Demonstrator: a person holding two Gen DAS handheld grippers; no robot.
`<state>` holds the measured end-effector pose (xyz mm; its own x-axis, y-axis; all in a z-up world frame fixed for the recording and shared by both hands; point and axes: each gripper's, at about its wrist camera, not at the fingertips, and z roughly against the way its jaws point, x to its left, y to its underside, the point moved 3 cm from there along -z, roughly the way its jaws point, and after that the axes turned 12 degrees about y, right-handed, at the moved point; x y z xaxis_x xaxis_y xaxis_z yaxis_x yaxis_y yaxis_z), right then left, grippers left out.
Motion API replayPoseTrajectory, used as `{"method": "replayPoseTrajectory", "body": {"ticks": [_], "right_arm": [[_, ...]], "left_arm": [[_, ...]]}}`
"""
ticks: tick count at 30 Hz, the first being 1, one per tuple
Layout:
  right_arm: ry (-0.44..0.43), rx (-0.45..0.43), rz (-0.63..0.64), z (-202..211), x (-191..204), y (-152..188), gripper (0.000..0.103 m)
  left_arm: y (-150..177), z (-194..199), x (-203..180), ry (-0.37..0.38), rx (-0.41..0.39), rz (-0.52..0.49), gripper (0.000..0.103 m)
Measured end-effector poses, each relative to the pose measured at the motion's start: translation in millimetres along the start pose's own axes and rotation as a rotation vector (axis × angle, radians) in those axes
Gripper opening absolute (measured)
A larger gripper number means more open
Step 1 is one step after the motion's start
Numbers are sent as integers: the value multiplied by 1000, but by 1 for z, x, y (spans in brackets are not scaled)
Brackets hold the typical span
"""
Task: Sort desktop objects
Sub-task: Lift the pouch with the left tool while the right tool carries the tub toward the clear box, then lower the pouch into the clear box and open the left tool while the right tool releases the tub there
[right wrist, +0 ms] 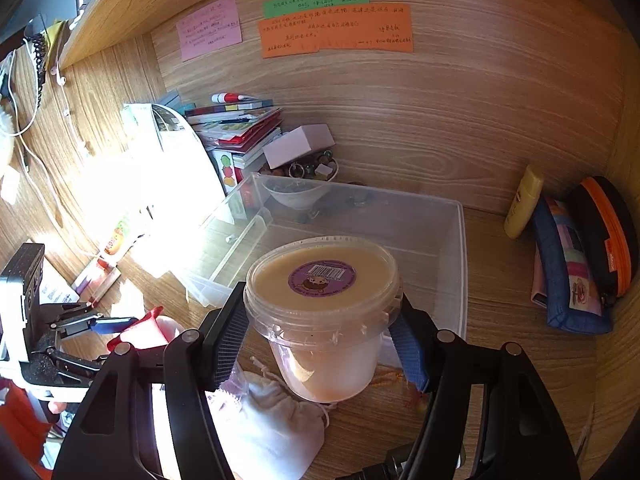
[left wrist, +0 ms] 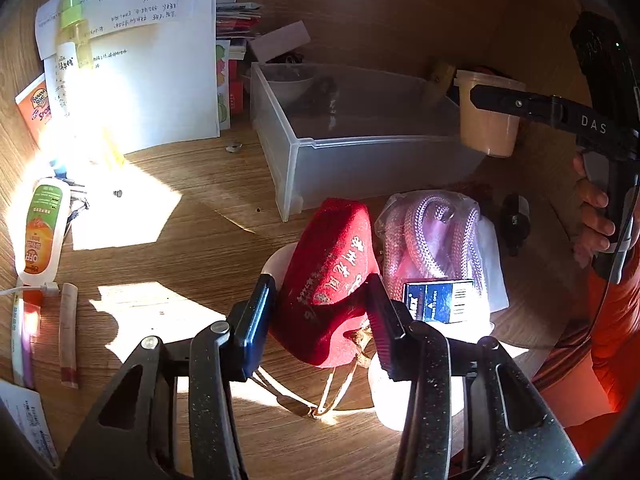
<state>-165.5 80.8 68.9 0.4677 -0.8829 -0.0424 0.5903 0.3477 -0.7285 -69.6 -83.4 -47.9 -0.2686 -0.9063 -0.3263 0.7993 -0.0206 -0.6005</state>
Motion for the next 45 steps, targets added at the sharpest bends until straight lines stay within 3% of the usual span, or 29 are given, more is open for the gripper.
{"method": "replayPoseTrajectory", "body": {"ticks": [3,9,28,37,45], "right_arm": [[1,3,-6,-7,2,-7,63],[5,22,-23,-26,1,-18,63],[1,40,-34,-52,-9,-37,63],[-2,42,-35,-64,-14,-45,63],[-7,50,-58,-81,-22,-40,63]], "left_arm": [[-1,0,-6,-1,7,-25,27],[-11,4,-12,-49,-26,-63,10],[-80,43,-22,-127,-237,-102,10],[-117,17,-22,-118,-255,-103,10],[-140,-22,-20,-103,-224,-106,10]]}}
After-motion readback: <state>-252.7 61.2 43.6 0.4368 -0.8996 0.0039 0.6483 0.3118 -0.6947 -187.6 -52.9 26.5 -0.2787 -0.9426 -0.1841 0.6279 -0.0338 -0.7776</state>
